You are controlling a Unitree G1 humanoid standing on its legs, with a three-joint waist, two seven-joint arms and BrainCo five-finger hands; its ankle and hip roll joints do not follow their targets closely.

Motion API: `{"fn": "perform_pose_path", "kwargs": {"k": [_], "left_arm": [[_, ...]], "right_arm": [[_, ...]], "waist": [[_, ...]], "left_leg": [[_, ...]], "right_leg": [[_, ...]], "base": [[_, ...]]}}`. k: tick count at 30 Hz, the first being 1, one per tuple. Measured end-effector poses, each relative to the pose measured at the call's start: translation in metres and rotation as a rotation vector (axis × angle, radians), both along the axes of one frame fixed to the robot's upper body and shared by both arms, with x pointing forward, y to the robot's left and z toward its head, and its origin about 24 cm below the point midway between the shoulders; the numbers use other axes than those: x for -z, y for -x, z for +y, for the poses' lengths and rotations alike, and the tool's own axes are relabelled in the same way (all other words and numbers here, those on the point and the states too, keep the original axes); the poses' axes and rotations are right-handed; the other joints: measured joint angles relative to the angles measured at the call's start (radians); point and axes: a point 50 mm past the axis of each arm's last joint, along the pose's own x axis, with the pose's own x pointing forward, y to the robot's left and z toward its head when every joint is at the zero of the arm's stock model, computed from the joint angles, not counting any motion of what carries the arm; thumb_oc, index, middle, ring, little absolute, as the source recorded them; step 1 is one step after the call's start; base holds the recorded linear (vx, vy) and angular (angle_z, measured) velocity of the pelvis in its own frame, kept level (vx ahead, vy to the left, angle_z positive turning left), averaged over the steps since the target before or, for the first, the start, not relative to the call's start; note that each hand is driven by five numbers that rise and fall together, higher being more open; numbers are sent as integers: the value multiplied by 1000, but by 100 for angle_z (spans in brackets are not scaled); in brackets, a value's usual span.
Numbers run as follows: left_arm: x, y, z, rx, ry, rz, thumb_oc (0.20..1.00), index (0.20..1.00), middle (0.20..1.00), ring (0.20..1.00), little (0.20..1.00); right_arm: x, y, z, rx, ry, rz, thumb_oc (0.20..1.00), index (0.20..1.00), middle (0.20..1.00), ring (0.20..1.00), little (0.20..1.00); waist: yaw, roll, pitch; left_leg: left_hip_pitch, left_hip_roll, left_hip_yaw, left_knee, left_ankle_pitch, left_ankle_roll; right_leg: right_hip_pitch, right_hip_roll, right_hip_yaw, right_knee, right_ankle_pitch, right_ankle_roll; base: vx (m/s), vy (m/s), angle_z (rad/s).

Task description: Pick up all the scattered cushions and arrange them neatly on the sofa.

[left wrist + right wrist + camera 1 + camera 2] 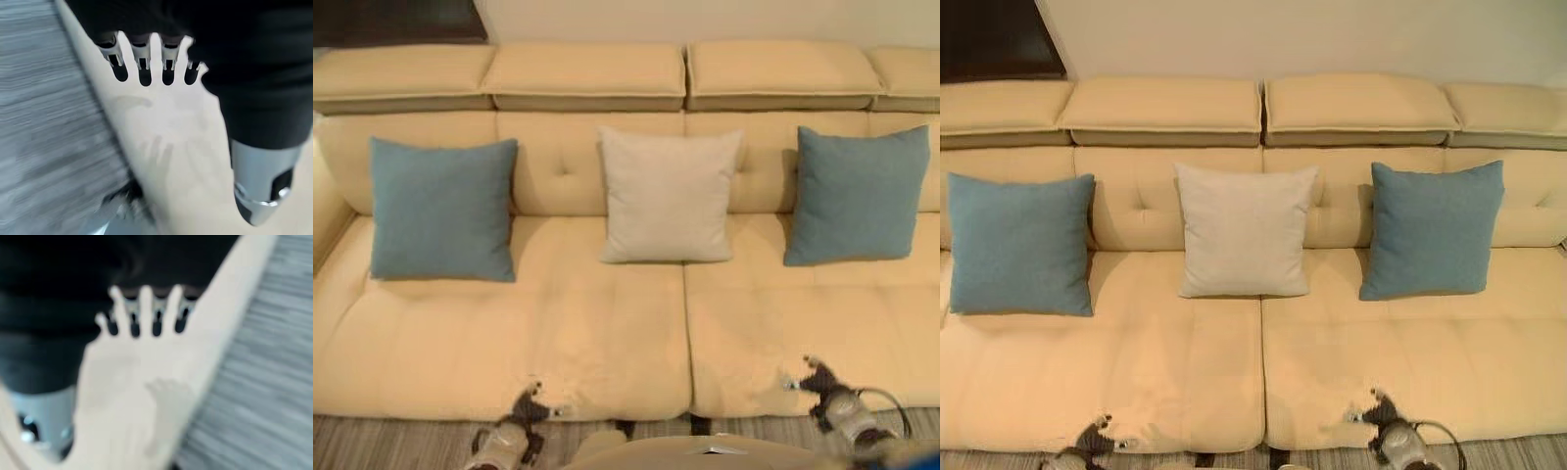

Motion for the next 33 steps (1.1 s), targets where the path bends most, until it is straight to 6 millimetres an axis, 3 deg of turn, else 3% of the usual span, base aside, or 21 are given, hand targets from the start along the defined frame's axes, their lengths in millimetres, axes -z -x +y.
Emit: {"fn": "perform_pose_path", "kwargs": {"k": [5, 9, 12, 13, 14, 15, 17, 19, 20, 22, 23, 25, 26, 27, 28, 30, 32, 33], "left_arm": [[4, 21, 6, -42, -17, 68, 1000, 1000, 1000, 1000, 1000], [4, 18, 3, -41, -12, 65, 1000, 1000, 1000, 1000, 1000], [2, 4, 1, -34, -11, 32, 1000, 1000, 1000, 1000, 1000], [0, -8, 1, -28, -12, 7, 1000, 1000, 1000, 1000, 1000], [0, -6, 2, -31, -14, 20, 1000, 1000, 1000, 1000, 1000], [1, -4, 4, -44, -19, 27, 1000, 1000, 1000, 1000, 1000], [2, -4, 2, -53, -19, 35, 1000, 1000, 1000, 1000, 1000], [2, -7, -1, -52, -18, 26, 1000, 1000, 1000, 1000, 1000], [3, -6, -6, -57, -2, 27, 1000, 1000, 1000, 1000, 1000], [5, -14, -20, -40, 30, 11, 1000, 1000, 1000, 1000, 1000], [4, -27, -31, -1, 49, -13, 1000, 1000, 1000, 1000, 1000], [3, -29, -31, 36, 41, -19, 1000, 1000, 1000, 1000, 1000], [3, -37, -41, 72, 37, -19, 1000, 1000, 1000, 1000, 1000], [-6, -65, -46, 108, 18, -76, 1000, 1000, 1000, 1000, 1000], [-12, -85, -62, 122, 48, -134, 1000, 1000, 1000, 1000, 1000], [-17, -95, -70, 130, 59, -191, 1000, 1000, 1000, 1000, 1000], [-11, -83, -62, 79, 48, -149, 1000, 1000, 1000, 1000, 1000], [-4, -62, -50, 24, 16, -83, 1000, 1000, 1000, 1000, 1000]], "right_arm": [[6, 25, -4, -3, 23, 76, 1000, 1000, 1000, 1000, 1000], [9, 39, -8, 26, 30, 117, 1000, 1000, 1000, 1000, 1000], [8, 33, -7, 44, 23, 96, 1000, 1000, 1000, 1000, 1000], [7, 28, -5, 48, 15, 84, 1000, 1000, 1000, 1000, 1000], [6, 23, -5, 52, 14, 74, 1000, 1000, 1000, 1000, 1000], [6, 21, -4, 52, 16, 65, 1000, 1000, 1000, 1000, 1000], [4, 18, -7, 54, 24, 58, 1000, 1000, 1000, 1000, 1000], [3, 15, -8, 55, 27, 49, 1000, 1000, 1000, 1000, 1000], [3, 15, -9, 62, 28, 51, 1000, 1000, 1000, 1000, 1000], [3, 13, -8, 60, 29, 51, 1000, 1000, 1000, 1000, 1000], [2, 9, -7, 60, 27, 45, 1000, 1000, 1000, 1000, 1000], [8, 13, 7, 58, -5, 66, 1000, 1000, 1000, 1000, 1000], [11, 10, 20, 29, -18, 64, 1000, 1000, 1000, 1000, 1000], [13, -5, 38, -19, -36, 57, 1000, 1000, 1000, 1000, 1000], [13, -9, 46, -41, -45, 52, 1000, 1000, 1000, 1000, 1000], [16, -3, 48, -59, -37, 92, 1000, 1000, 1000, 1000, 1000], [16, -2, 48, -53, -38, 90, 1000, 1000, 1000, 1000, 1000], [17, -1, 52, -54, -45, 94, 1000, 1000, 1000, 1000, 1000]], "waist": [[-3, -12, -31], [-3, -4, -13], [0, -3, 47], [1, -28, 75], [-1, -53, 93], [0, -74, 104], [-6, -87, 113], [-23, -69, 104], [-35, -49, 105], [-56, -20, 97], [-58, 6, 100], [-55, -57, 89], [-66, -87, 87], [-56, -111, 108], [-66, -98, 116], [-45, -80, 120], [-31, -79, 113], [-13, -87, 99]], "left_leg": [[36, 20, 0, 0, -10, 7], [21, 38, -32, 35, 2, -12], [-70, 48, -58, 129, 24, -66], [-89, 33, -54, 147, 60, -113], [-102, 18, -50, 183, 57, -126], [-106, 5, -42, 254, 7, -98], [-107, -12, -68, 459, -99, -87], [-61, -9, -88, 511, -170, -87], [-14, -6, -85, 449, -204, -69], [67, 5, -81, 248, -215, -51], [107, 11, -77, 128, -196, 11], [99, -50, -52, 113, -157, 44], [82, -93, -39, 132, -156, 60], [42, -105, 16, 164, -145, 100], [21, -104, 33, 156, -115, 136], [8, -81, 49, 141, -78, 158], [15, -65, 63, 113, -55, 140], [23, -62, 75, 94, -45, 124]], "right_leg": [[37, 19, 0, 0, -6, -14], [54, 43, -20, 4, -10, -31], [16, 64, -28, 17, -11, -57], [-6, 44, -34, 24, -1, -95], [-8, 18, -42, 18, 10, -115], [0, 2, -50, 8, 18, -126], [-4, -8, -51, 7, 37, -137], [-8, -8, -56, 11, 55, -113], [-15, -2, -54, 14, 61, -105], [-46, 6, -55, 25, 72, -92], [-81, 11, -53, 55, 72, -67], [-128, -49, -18, 95, 84, -34], [-159, -67, 0, 106, 134, -4], [-196, -95, 34, 82, 232, 103], [-207, -102, 26, 107, 231, 153], [-239, -79, 25, 395, 20, 102], [-182, -63, 29, 501, -110, 108], [-118, -59, 30, 516, -179, 104]], "base": [[-50, -82, -2], [-204, -111, 21], [-227, -29, 32], [-158, 29, 11], [-165, 86, -2], [-164, 85, -3], [-121, 175, -5], [-113, 187, 6], [-137, 170, 12], [-116, 139, 6], [-132, 128, -3], [-305, 218, -24], [-395, 162, -75], [-363, 77, -62], [-325, 59, -62], [-155, -16, -25], [-61, -104, -31], [4, -98, -55]]}}
